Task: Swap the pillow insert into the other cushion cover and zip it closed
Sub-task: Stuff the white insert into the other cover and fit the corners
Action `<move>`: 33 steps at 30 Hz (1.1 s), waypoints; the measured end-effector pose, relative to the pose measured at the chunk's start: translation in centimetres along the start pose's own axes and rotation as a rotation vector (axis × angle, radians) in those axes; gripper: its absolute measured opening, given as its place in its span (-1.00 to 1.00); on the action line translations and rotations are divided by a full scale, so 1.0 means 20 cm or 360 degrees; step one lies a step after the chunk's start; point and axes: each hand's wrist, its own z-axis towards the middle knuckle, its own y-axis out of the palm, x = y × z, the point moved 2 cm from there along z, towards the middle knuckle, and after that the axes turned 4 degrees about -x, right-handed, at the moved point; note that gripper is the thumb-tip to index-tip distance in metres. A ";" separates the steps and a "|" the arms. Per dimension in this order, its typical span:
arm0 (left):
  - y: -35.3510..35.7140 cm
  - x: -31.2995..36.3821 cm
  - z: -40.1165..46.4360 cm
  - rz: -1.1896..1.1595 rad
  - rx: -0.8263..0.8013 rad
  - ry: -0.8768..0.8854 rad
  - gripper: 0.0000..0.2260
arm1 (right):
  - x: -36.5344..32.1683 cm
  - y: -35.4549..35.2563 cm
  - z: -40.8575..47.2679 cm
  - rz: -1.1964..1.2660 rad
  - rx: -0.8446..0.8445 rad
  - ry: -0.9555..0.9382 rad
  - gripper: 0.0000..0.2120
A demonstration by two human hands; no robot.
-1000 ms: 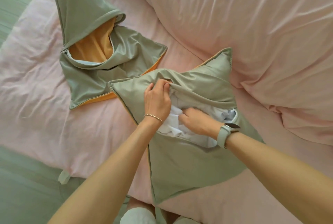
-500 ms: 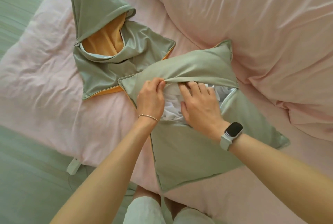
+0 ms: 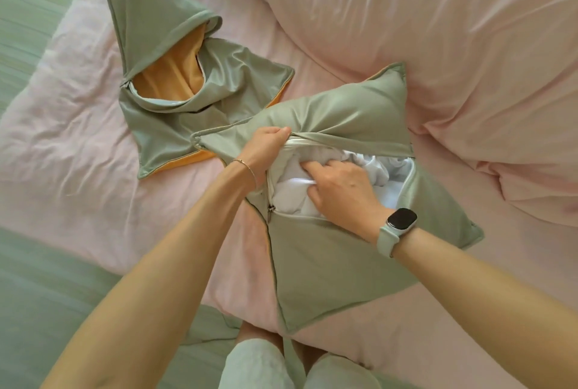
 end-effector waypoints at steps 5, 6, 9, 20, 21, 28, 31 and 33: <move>0.16 0.12 -0.09 -0.0207 -0.0802 -0.0305 -0.74 | 0.09 -0.22 -0.20 0.0334 0.0224 0.0065 -0.68; 0.18 0.13 -0.10 -0.0220 -0.0910 -0.0350 -0.74 | 0.09 -0.25 -0.22 0.0346 0.0261 0.0085 -0.69; 0.26 0.08 -0.10 -0.0008 -0.0854 -0.0468 -0.77 | 0.09 -0.24 -0.28 0.0261 -0.0066 0.0192 -0.63; 0.22 -0.50 -0.32 0.0776 -0.0071 0.0666 -0.81 | 0.09 0.13 -0.56 0.0612 -0.0023 0.0334 -0.70; 0.22 -0.53 -0.33 0.0931 0.0018 0.0787 -0.83 | 0.08 0.13 -0.57 0.0631 0.0054 0.0304 -0.71; 0.21 -0.49 -0.26 0.0783 0.0199 0.0421 -0.83 | -0.08 0.12 -0.56 0.0596 0.0410 -0.0116 -0.76; 0.23 -0.45 -0.21 0.0370 -0.0102 0.0161 -0.75 | -0.10 0.15 -0.48 0.0459 0.0348 -0.0121 -0.81; 0.25 -0.44 -0.19 0.0217 -0.0227 0.0070 -0.75 | -0.09 0.16 -0.46 0.0253 0.0301 0.0042 -0.81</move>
